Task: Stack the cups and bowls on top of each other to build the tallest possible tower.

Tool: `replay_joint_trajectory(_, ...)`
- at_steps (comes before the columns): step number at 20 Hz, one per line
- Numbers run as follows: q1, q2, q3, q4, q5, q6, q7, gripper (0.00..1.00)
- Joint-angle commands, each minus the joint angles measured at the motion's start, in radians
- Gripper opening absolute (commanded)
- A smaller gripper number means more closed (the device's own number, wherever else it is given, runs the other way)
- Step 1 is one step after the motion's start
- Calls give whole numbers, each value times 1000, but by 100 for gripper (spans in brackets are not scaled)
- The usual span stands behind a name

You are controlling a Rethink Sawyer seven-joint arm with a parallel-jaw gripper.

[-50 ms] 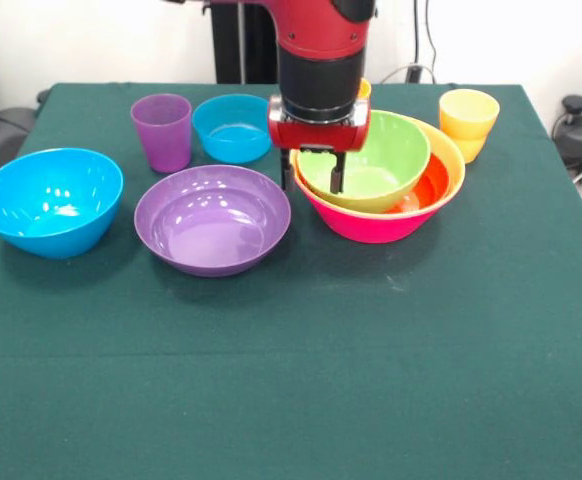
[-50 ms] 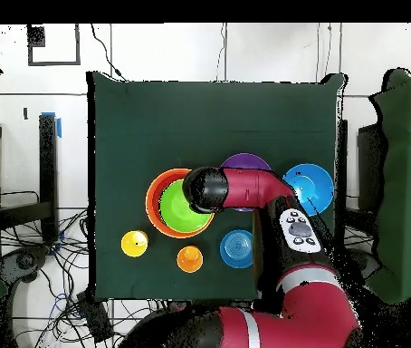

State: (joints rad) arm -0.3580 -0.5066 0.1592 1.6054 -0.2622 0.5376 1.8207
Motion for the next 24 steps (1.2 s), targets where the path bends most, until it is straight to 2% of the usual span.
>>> replay_joint_trajectory(1, 15, 99, 70, -139, -88, -46, -64, 100)
replay_joint_trajectory(6, 9, 151, 68, -198, -100, -44, -79, 100)
replay_joint_trajectory(12, 10, 146, 69, -185, -96, -42, -73, 100)
replay_joint_trajectory(16, 12, 115, 70, -161, -84, -17, -67, 100)
replay_joint_trajectory(20, 16, 39, 73, -95, -58, 23, -52, 100)
replay_joint_trajectory(24, 17, 22, 77, -94, -51, 50, -60, 100)
